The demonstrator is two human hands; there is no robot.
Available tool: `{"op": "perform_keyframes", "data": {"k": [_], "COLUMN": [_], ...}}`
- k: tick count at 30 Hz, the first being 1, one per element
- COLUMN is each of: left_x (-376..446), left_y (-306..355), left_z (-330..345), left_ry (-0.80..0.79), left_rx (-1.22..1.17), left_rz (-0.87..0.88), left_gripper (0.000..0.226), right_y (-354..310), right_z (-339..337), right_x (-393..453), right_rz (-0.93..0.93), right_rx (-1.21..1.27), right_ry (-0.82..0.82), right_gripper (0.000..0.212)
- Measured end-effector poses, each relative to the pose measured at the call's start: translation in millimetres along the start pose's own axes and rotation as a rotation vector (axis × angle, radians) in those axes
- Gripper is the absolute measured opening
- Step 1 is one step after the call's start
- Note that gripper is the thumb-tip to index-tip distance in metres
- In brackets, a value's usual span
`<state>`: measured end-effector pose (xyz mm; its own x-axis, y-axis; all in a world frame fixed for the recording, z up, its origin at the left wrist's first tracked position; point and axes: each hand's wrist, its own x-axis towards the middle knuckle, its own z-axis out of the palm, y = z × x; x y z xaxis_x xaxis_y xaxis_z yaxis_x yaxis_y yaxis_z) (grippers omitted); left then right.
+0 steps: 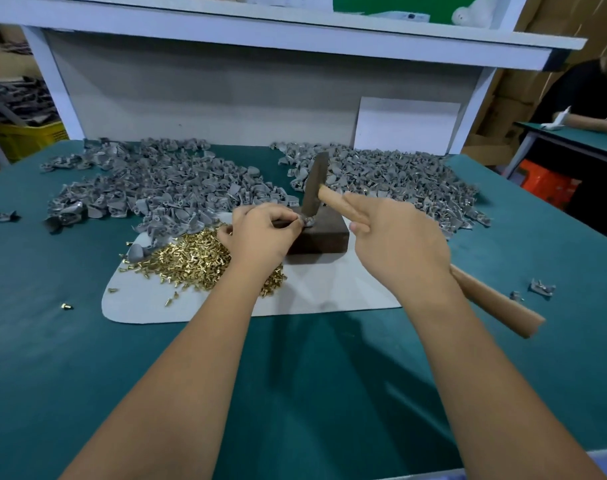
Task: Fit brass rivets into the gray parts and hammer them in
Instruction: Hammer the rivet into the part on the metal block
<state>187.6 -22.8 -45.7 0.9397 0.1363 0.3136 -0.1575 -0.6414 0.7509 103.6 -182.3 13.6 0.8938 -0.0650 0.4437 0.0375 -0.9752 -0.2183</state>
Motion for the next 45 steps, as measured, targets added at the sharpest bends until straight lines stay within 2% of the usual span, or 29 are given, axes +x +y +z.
{"op": "perform_keyframes", "data": {"k": [4,7,9,12,17,22,26,28,32,33,36,38,44,45], "left_x": [0.4,0.8,1.5,1.4,0.5,-0.6,0.7,0.7,-1.6,-0.7,1.8,1.5,0.3,0.2], "left_y": [-0.5,0.0,0.3,1.1,1.7,-1.0,-0.6,0.0,-0.9,-2.0,-3.1,-1.5,-0.1,-0.4], "left_z": [1.3,-0.2,0.5,1.6,-0.2,0.1,-1.9,-1.7,-0.3,-0.2,-0.5,-0.2,2.1,2.4], "left_ry": [-0.007,-0.011,-0.002,0.006,0.002,0.003,-0.013,-0.019,0.020,0.014,-0.029,0.004,0.021,0.018], "left_rx": [0.008,0.024,0.014,-0.012,0.015,-0.033,-0.063,-0.098,-0.021,-0.032,-0.107,-0.061,0.002,0.002], "left_rz": [-0.007,-0.011,-0.018,-0.024,-0.004,0.026,0.043,0.044,0.042,0.045,0.054,0.033,0.005,0.006], "left_gripper": [0.021,0.013,0.010,0.017,0.022,0.012,0.018,0.017,0.006,0.006,0.020,0.020,0.003,0.002], "right_y": [1.9,-0.6,-0.3,-1.0,0.5,4.5,3.2,2.8,3.4,3.6,5.0,6.7,9.6,9.0], "right_z": [0.1,5.4,3.8,1.3,5.4,8.1,13.5,8.8,2.4,3.0,9.6,7.6,-4.8,-4.0], "right_x": [-1.8,-4.3,-0.6,-0.1,-3.0,-7.8,-9.5,-3.8,-1.7,-2.8,-4.1,0.5,8.5,6.9], "right_rz": [0.083,0.022,-0.006,0.025,-0.029,0.041,-0.055,-0.043,0.002,-0.014,-0.098,-0.106,-0.066,-0.078], "right_rx": [0.100,0.006,-0.023,0.048,-0.043,0.033,-0.086,-0.082,0.042,0.036,-0.082,-0.118,-0.044,-0.040], "right_ry": [0.120,-0.012,0.001,0.112,0.008,0.186,0.043,0.078,0.285,0.269,0.037,0.003,0.232,0.225], "right_gripper": [0.045,0.041,0.038,0.043,0.042,0.045,0.045,0.045,0.046,0.046,0.045,0.044,0.045,0.046]}}
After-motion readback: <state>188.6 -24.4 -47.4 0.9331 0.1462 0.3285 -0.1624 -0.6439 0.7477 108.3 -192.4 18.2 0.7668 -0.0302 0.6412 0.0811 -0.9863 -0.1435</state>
